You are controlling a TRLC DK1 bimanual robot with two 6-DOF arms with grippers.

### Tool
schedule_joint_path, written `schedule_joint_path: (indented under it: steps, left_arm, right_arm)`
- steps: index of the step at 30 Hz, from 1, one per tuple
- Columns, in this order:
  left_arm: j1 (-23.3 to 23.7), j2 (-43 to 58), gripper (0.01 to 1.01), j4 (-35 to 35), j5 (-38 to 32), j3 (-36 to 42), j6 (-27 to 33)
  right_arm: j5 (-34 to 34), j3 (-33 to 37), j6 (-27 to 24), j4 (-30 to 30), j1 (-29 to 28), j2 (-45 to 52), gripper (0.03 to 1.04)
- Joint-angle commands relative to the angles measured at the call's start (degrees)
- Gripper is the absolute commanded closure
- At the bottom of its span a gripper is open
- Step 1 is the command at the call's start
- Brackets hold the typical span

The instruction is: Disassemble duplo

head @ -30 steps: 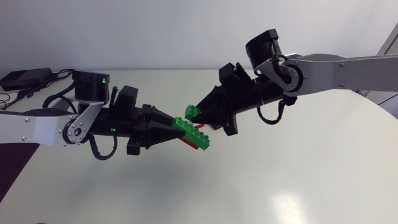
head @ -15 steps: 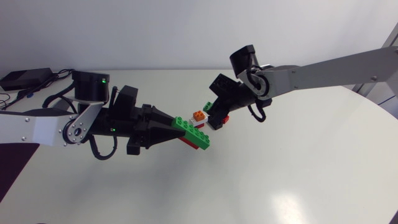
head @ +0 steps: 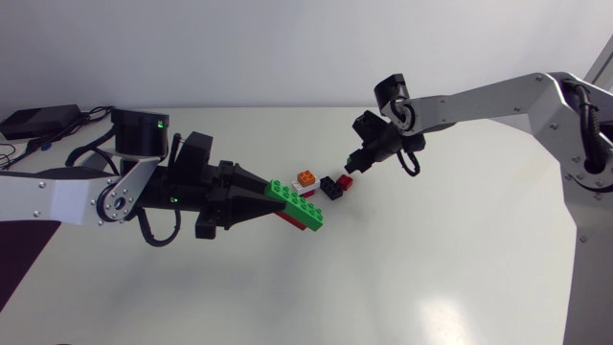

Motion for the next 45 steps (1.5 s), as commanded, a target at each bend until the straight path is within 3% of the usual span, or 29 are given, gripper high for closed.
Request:
schedule_joint_path:
  steps: [1, 5, 12, 17, 20, 25, 28, 30, 32, 38, 45]
  left_arm:
    - [-0.49, -0.93, 0.936, 0.02, 0.8, -1.21, 0.06]
    - [-0.41, -1.02, 0.936, 0.02, 0.8, -1.21, 0.06]
    - [0.82, -2.34, 0.936, 0.46, 0.8, -1.39, 0.06]
    - [0.82, -2.6, 0.936, 0.64, 0.8, -1.65, 0.06]
    - [0.82, -2.78, 0.936, 0.73, 0.8, -1.65, 0.06]
    - [1.44, -2.69, 0.936, 0.81, 0.8, -1.21, 0.06]
    - [1.79, -2.69, 0.938, 0.73, 0.89, -0.95, 0.06]
    - [2.58, -2.69, 0.939, 0.55, 0.89, -0.6, -0.03]
    - [3.28, -2.6, 0.992, 0.55, 0.98, -0.25, -0.56]
    - [4.78, -2.69, 0.993, 0.46, 2.21, 0.28, -2.23]
    - [3.99, -3.04, 0.992, -0.24, 4.32, -0.16, -2.05]
  right_arm:
    - [1.32, 1.88, 1.56, -1.52, 0.13, 2.86, 0.76]
    - [5.18, 4.78, 1.47, -3.37, 0.13, 6.91, 0.74]
    - [4.74, 8.21, 1.82, -7.06, -1.1, 9.54, 0.68]
    - [4.48, 8.21, 1.73, -7.58, -1.1, 9.46, 0.37]
    - [4.66, 8.12, 1.73, -7.58, -1.1, 9.02, 0.1]
    - [3.86, 4.61, 2.17, -3.72, -1.63, 4.01, 0.07]
    - [-1.76, -7.52, 2.09, 11.22, -1.72, -6.89, 0.07]
    - [-9.67, -17.54, 1.91, 22.83, -1.72, -15.77, 0.07]
    - [-18.2, -24.48, 2.17, 29.77, -1.72, -22.45, 0.07]
    - [-40.87, -28.18, 7.27, 31.79, -3.74, -28.25, 0.07]
    - [-52.39, -28.35, 5.86, 29.86, -2.16, -27.28, 0.07]
